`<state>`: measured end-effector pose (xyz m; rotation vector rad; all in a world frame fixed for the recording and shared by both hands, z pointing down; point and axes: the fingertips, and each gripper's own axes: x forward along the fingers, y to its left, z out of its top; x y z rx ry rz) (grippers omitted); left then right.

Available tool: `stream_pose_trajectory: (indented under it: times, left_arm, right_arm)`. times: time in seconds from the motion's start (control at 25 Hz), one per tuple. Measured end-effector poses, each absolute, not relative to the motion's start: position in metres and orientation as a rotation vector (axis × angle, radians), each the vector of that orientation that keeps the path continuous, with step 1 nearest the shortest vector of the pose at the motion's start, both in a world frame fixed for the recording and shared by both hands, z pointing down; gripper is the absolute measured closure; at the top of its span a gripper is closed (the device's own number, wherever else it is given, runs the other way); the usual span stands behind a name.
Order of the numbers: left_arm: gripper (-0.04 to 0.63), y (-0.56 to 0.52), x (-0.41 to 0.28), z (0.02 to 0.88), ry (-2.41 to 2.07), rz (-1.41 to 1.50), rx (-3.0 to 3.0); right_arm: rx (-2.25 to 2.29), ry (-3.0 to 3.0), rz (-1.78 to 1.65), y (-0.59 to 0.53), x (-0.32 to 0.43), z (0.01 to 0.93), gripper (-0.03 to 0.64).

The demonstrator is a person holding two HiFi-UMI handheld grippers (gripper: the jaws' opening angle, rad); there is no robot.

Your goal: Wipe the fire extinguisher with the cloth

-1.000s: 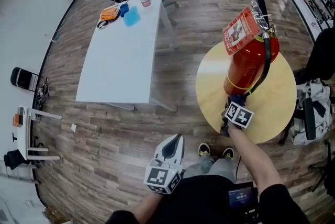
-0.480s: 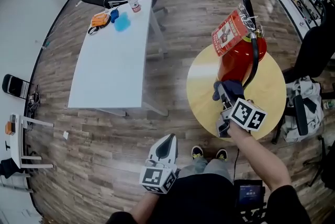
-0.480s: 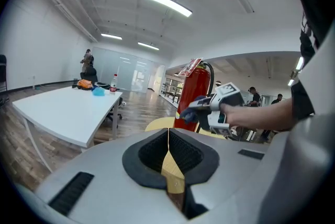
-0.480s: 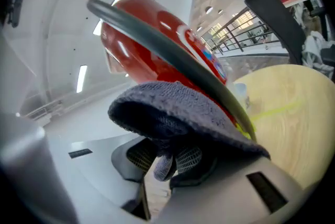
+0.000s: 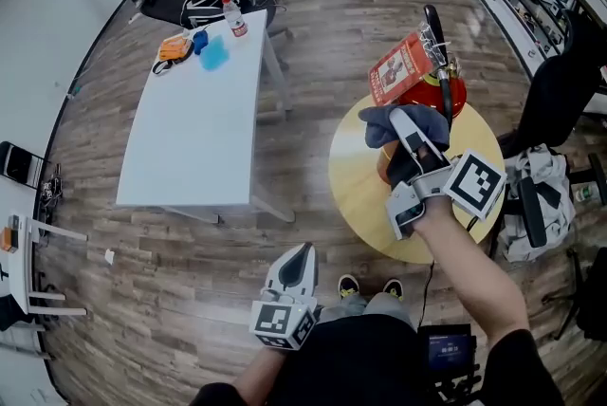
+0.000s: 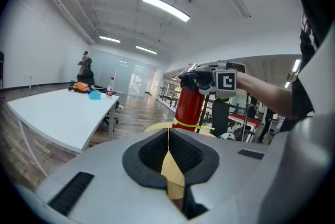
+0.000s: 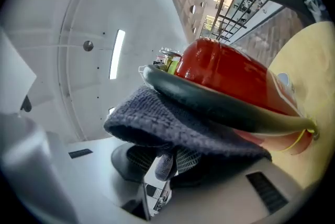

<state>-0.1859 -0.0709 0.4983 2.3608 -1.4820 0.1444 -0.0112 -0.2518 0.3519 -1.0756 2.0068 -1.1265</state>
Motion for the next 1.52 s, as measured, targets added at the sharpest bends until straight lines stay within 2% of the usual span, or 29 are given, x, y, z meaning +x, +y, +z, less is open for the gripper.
stream_pose_trajectory:
  times: [0.36,0.64,0.84,0.96,1.2,1.52]
  left_arm:
    - [0.572,-0.072,-0.194,0.498,-1.498,0.126,2.353]
    - [0.572,-0.065,-0.198,0.507,-1.507,0.19,2.313]
    - [0.572,-0.067,-0.201,0.513,-1.518,0.227,2.301]
    - [0.572,-0.068,-0.199,0.515,-1.513,0.235,2.307]
    - [0.572,-0.068,-0.199,0.507,-1.526,0.199,2.323]
    - [0.572,-0.075,-0.2,0.501,-1.544,0.125,2.33]
  right_arm:
    - [-1.045,2.003,-1.121,-0.256,-0.022,0.363,0.546]
    - [-1.321,1.876,-1.39,-0.237,0.013,0.522,0.546]
    - [-1.592,1.708,-1.653,-0.226,0.052,0.672,0.546]
    - [-1.669,1.703,-1.676,-0.228,0.048,0.702,0.546]
    - [-1.519,1.62,-1.726,-0.242,0.005,0.667,0.546]
    - [-1.024,1.7,-1.401,-0.276,-0.035,0.442,0.546]
